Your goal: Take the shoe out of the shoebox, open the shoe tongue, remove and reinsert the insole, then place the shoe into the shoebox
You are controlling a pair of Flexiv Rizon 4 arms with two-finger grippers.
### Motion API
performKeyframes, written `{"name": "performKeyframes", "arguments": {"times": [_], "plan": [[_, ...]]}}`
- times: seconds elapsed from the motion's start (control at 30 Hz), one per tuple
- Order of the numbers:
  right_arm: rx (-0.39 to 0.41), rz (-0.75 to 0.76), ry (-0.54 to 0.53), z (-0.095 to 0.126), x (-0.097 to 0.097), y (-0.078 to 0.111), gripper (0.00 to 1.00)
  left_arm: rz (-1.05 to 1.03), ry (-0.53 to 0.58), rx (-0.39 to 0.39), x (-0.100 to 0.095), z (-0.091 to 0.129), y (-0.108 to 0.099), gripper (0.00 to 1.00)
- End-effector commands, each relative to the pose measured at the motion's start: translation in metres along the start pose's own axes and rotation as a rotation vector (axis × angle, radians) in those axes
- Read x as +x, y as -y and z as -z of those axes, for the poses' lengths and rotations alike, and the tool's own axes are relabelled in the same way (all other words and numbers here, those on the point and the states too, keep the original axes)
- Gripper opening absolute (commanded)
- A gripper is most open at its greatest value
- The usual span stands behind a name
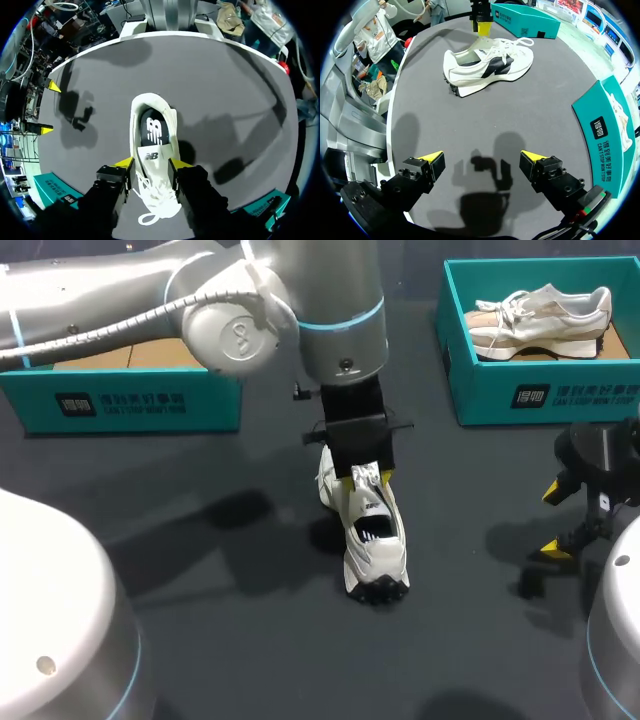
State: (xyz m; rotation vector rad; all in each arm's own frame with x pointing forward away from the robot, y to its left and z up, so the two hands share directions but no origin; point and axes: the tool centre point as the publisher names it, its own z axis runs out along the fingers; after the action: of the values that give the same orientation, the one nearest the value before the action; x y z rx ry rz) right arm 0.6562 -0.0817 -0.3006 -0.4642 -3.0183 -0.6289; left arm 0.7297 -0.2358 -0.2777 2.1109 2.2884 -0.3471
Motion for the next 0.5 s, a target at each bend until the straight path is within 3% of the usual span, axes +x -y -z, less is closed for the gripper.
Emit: {"name": "performKeyframes", "arguments": {"times": [0.03,0.07,0.17,0.5], "plan": [[0.002,-0.001,0.003,0.0000,0.0016,0.0001,1.00,0.096,-0.021,0.011,0.0073,0.0253,0.0109,0.65],[0.002,-0.001,0.003,0.0000,0.0016,0.0001,1.00,0.137,-0.029,0.020,0.0064,0.0270,0.0125,1.00],[0.002,-0.001,0.003,0.0000,0.0016,0.0001,1.00,0.215,-0.071,-0.034,0.0042,0.0346,0.0156,1.00],[0.002,-0.001,0.003,0.0000,0.0016,0.0001,1.00,0.215,-0.071,-0.034,0.0042,0.0346,0.0156,1.00]]}}
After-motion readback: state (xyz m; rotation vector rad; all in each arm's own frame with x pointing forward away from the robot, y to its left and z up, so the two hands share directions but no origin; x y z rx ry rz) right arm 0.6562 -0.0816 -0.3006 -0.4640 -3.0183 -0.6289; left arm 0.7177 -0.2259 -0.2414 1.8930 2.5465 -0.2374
